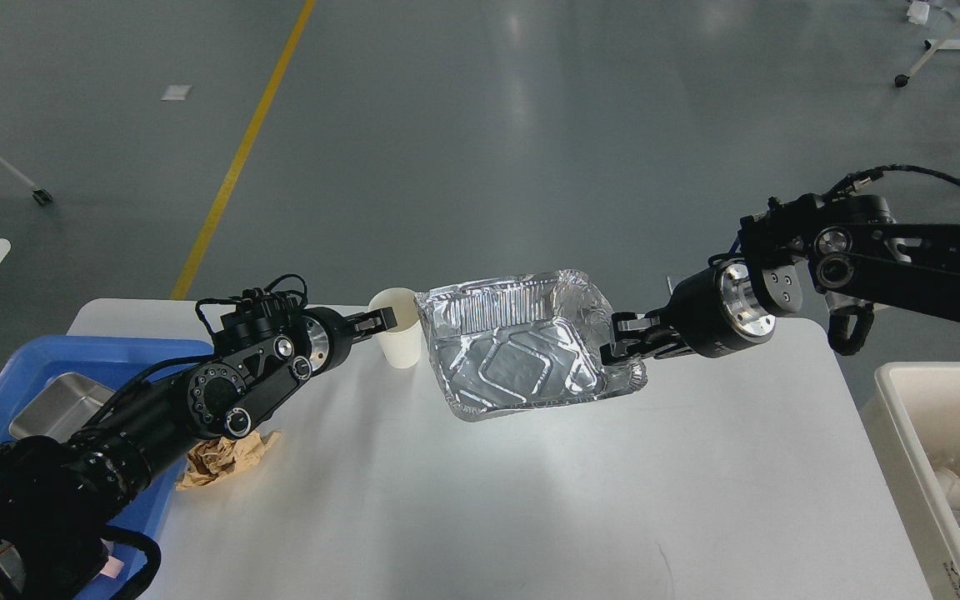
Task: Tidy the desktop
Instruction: 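Reach the left gripper to the white paper cup and grasp it, then lift the paper cup with the left gripper above the foil tray, then lower the paper cup into the foil tray and open the left gripper, then withdraw the left arm up and away from the foil tray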
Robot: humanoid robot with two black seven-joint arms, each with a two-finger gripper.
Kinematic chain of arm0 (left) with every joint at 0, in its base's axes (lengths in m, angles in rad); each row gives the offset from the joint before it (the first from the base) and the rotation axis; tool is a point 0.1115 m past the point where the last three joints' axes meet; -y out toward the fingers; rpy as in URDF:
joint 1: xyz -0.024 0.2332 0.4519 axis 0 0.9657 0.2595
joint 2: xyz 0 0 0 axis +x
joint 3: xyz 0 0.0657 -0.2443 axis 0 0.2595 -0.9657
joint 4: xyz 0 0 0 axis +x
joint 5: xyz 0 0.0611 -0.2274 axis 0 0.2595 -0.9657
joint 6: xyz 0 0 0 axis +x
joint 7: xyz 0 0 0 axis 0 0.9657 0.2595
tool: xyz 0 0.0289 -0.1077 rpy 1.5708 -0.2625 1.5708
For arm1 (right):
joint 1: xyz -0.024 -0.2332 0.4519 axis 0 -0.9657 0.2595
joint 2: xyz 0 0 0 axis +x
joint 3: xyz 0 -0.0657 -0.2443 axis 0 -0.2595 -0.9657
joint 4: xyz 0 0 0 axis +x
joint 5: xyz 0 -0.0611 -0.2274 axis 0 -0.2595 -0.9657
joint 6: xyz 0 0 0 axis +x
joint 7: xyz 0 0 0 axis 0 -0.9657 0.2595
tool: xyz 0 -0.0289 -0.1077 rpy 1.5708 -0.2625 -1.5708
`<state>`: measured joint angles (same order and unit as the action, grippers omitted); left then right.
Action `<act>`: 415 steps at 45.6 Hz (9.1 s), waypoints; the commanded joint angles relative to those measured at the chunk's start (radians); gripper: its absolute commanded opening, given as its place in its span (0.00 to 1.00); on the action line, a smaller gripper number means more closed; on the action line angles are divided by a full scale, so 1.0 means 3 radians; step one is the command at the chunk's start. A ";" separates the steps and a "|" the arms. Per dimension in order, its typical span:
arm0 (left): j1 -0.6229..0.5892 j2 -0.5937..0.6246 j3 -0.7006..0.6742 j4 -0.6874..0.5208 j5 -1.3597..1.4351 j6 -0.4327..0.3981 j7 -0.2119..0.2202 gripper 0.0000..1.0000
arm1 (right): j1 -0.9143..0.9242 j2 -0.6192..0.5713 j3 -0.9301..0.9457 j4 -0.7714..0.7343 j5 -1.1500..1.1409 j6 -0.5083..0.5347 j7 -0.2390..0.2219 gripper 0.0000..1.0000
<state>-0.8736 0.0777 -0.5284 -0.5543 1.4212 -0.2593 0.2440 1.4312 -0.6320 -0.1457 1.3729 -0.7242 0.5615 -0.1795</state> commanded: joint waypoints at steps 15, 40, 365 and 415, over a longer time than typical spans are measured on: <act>0.0002 -0.0065 0.0227 0.0170 -0.0222 -0.0030 0.0005 0.31 | 0.0000 -0.0046 0.0000 0.0005 0.0001 0.0000 0.0000 0.00; -0.0136 0.0206 0.0186 -0.0064 -0.0478 -0.0787 -0.0016 0.00 | 0.0000 -0.0051 0.0000 0.0005 0.0001 0.0005 0.0000 0.00; 0.0555 0.2753 -0.0969 -0.1507 -0.2835 0.0428 -0.0077 0.90 | -0.0046 0.0092 -0.0087 -0.0297 0.0041 0.0071 0.0015 0.00; 0.1582 0.4501 -0.0663 -0.3127 -0.1976 -0.0056 -0.1131 0.95 | -0.0087 0.0087 -0.0092 -0.0302 0.0047 0.0071 0.0010 0.00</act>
<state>-0.4032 1.3510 -0.7845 -1.4333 0.8283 -0.2602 -0.1554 1.4127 -0.6048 -0.1731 1.2816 -0.7104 0.5828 -0.1763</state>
